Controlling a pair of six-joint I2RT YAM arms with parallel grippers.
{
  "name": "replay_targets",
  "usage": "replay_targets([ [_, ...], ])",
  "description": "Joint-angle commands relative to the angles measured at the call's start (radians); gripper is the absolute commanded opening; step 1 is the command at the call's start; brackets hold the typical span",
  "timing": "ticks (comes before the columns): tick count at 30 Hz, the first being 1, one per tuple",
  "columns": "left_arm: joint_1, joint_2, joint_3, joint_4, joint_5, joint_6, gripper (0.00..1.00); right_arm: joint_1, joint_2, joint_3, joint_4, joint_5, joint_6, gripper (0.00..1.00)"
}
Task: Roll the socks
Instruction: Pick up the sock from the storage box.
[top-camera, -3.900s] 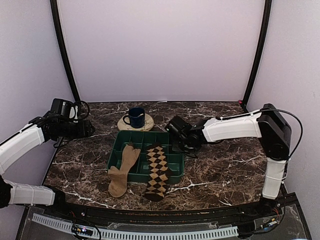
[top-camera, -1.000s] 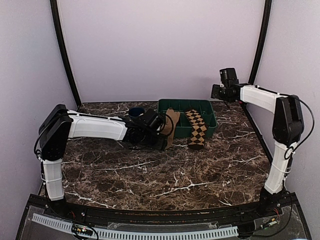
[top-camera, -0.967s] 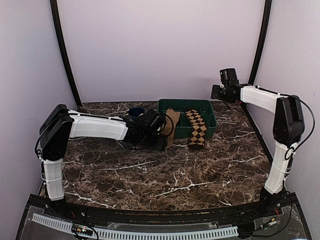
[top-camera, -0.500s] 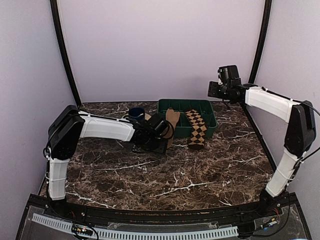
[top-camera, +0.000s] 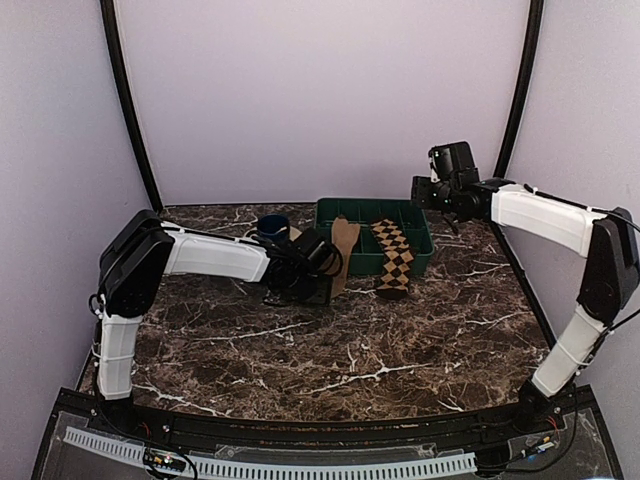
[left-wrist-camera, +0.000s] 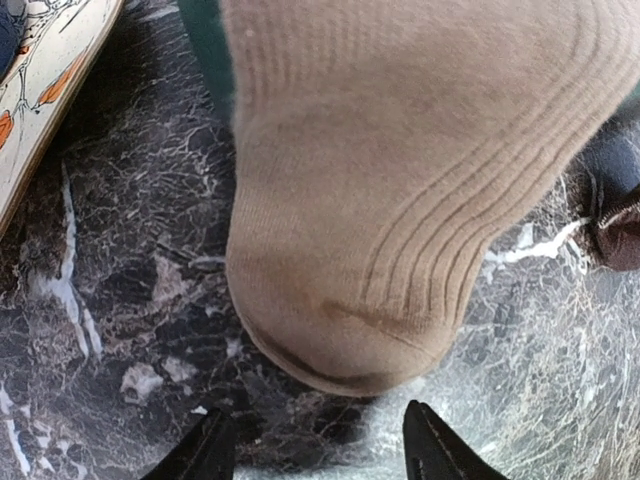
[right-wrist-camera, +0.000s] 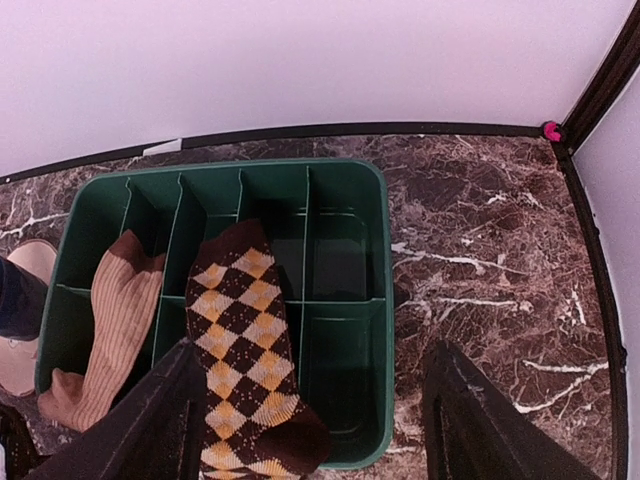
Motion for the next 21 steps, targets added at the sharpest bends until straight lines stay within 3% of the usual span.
replay_targets([
  [1,0.011,0.017,0.03,0.027,0.003,-0.033,0.6,0.016,-0.052,-0.032,0.028,0.023,0.001,0.68],
  [6,0.021,0.031,0.034,0.042,0.02,-0.053,0.6,0.03,-0.054,-0.05,0.02,0.031,0.001,0.68],
  [10,0.031,0.051,0.039,0.041,0.036,-0.067,0.52,0.042,-0.053,-0.066,0.015,0.035,0.002,0.68],
  [18,0.037,0.086,0.043,0.023,0.031,-0.063,0.31,0.068,-0.105,-0.084,0.006,0.046,0.002,0.68],
  [21,0.037,0.089,0.038,0.009,0.025,-0.05,0.13,0.075,-0.12,-0.086,0.004,0.051,0.0,0.68],
])
